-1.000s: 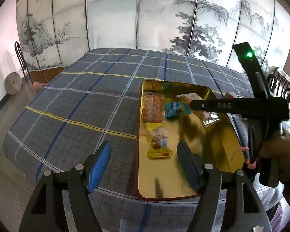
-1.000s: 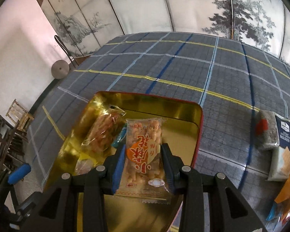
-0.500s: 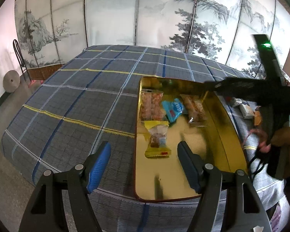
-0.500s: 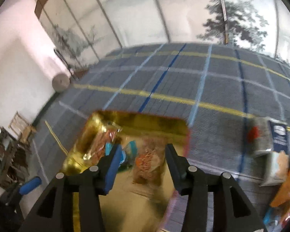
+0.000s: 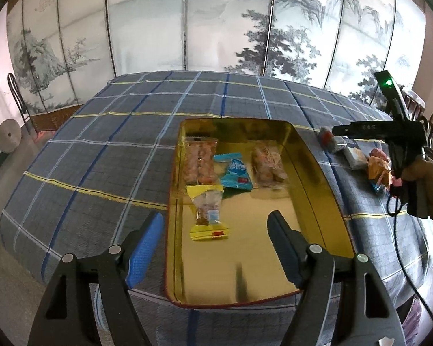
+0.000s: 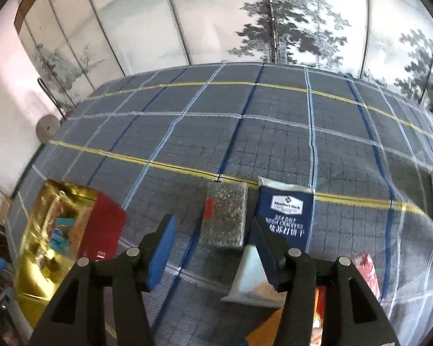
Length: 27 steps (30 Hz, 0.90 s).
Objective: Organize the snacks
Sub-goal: 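Grasp the grey speckled snack bar with the right tool and lift it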
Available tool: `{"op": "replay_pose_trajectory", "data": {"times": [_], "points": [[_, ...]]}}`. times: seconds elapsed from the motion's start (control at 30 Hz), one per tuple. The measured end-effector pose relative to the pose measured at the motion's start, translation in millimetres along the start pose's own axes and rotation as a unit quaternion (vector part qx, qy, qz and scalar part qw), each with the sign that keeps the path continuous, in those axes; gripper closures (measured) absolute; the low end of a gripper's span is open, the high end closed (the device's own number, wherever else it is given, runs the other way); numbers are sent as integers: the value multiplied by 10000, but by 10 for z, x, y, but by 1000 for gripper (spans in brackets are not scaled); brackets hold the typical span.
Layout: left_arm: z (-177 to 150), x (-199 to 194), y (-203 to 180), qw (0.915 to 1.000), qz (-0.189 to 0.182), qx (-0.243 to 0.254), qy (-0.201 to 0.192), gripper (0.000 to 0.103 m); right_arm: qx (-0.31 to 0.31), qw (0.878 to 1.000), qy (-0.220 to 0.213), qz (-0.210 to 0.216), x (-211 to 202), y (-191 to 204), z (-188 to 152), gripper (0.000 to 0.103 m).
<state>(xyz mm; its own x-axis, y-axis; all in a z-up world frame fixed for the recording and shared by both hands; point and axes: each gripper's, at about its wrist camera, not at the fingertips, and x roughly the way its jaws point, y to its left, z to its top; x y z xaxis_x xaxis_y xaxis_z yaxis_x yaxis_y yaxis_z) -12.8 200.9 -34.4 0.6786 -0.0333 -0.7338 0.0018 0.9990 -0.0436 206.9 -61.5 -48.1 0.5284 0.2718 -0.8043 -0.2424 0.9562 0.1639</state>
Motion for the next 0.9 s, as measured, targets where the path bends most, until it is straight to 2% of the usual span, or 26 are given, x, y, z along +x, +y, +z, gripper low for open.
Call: {"op": "replay_pose_trajectory", "data": {"times": [0.2,0.33,0.4,0.47,0.5,0.57,0.63,0.7,0.8,0.87,0.9], "points": [[6,49,-12,10000,-27,-1,43,32,-383,9983,259,-353,264,92,71,47],[1,81,-27,9999,-44,3,107,32,-409,9979,371,-331,368,79,110,48],[6,99,-39,9999,-53,6,133,32,-418,9962,612,-448,487,82,122,52],[6,104,-53,9999,-48,12,141,32,-558,9945,587,-663,536,139,134,58],[9,102,-64,9999,-57,17,147,32,-609,9942,559,-689,538,169,146,68],[18,85,-96,9998,-72,52,159,32,-623,9949,535,-584,494,210,128,68],[37,45,-141,9998,-103,102,115,32,-675,9970,162,-332,243,279,31,68],[54,-7,-207,9997,-159,192,53,32,-388,9992,-83,87,-73,206,-124,68],[84,-83,-390,9986,-286,440,20,32,41,9986,-532,45,-612,-152,-475,68],[127,-113,-543,9963,-579,618,103,32,542,9956,-742,-156,-949,-595,-727,68],[152,-118,-609,9951,-714,671,164,32,778,9929,-809,-402,-1122,-884,-884,68]]}}
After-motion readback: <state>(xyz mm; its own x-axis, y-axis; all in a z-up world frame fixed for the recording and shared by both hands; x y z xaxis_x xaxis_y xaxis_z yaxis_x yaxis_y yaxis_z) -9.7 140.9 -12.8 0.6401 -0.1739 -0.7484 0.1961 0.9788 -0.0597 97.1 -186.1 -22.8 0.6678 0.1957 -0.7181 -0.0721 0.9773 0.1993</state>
